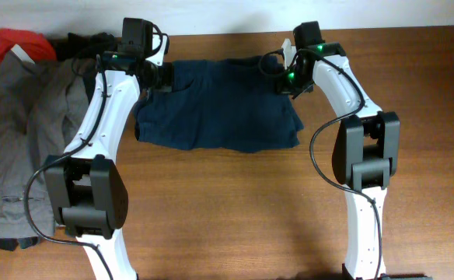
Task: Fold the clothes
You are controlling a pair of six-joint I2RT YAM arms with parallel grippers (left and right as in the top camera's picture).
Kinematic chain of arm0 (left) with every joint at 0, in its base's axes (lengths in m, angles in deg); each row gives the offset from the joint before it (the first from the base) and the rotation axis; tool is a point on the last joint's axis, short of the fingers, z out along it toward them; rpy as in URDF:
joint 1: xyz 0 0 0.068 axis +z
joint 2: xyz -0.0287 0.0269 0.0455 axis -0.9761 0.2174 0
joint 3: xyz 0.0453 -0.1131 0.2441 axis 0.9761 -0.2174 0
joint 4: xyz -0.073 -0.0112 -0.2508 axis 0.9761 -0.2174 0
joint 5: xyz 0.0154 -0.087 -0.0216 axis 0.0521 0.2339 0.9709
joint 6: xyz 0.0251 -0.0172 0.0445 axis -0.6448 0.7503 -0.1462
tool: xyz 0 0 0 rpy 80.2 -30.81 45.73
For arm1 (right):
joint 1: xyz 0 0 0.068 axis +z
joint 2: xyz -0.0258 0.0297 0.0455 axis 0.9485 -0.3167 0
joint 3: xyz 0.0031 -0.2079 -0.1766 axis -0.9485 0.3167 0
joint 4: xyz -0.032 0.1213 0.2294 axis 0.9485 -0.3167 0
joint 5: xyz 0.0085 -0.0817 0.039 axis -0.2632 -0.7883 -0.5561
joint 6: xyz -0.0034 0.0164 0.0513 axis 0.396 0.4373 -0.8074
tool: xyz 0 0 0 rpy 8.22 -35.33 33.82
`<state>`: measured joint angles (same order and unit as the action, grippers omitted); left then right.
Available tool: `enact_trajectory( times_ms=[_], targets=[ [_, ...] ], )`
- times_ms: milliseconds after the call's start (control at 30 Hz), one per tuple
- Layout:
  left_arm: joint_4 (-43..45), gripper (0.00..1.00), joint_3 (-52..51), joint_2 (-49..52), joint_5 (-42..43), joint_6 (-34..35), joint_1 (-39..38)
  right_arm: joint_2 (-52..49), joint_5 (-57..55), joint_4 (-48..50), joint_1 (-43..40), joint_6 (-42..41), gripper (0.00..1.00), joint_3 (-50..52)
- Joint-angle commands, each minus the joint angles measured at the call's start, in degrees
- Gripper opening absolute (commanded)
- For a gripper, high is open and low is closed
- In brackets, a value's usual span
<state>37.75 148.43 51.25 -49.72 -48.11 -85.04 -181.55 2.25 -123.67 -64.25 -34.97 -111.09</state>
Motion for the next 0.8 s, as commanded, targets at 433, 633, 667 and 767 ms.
enact_trajectory(
  times_ms=[433,633,667,767],
  targets=[
    [-1.2,0.0,0.7,-1.2,4.0,0.8,0.1,-5.2,-5.7,-1.0,-1.0,0.9,0.04,0.0],
    [0.6,0.0,0.9,-1.2,13.6,2.4,-0.7,-8.0,-5.2,-0.7,-0.9,0.9,0.04,0.4],
    [1.4,0.0,0.9,-1.2,14.6,3.2,-1.0,-8.3,-4.8,-0.7,-0.9,0.9,0.04,0.4],
    [5.7,0.0,0.9,-1.2,16.7,7.3,-3.0,-10.1,-3.8,-0.7,-0.9,0.9,0.04,0.6]
  ],
)
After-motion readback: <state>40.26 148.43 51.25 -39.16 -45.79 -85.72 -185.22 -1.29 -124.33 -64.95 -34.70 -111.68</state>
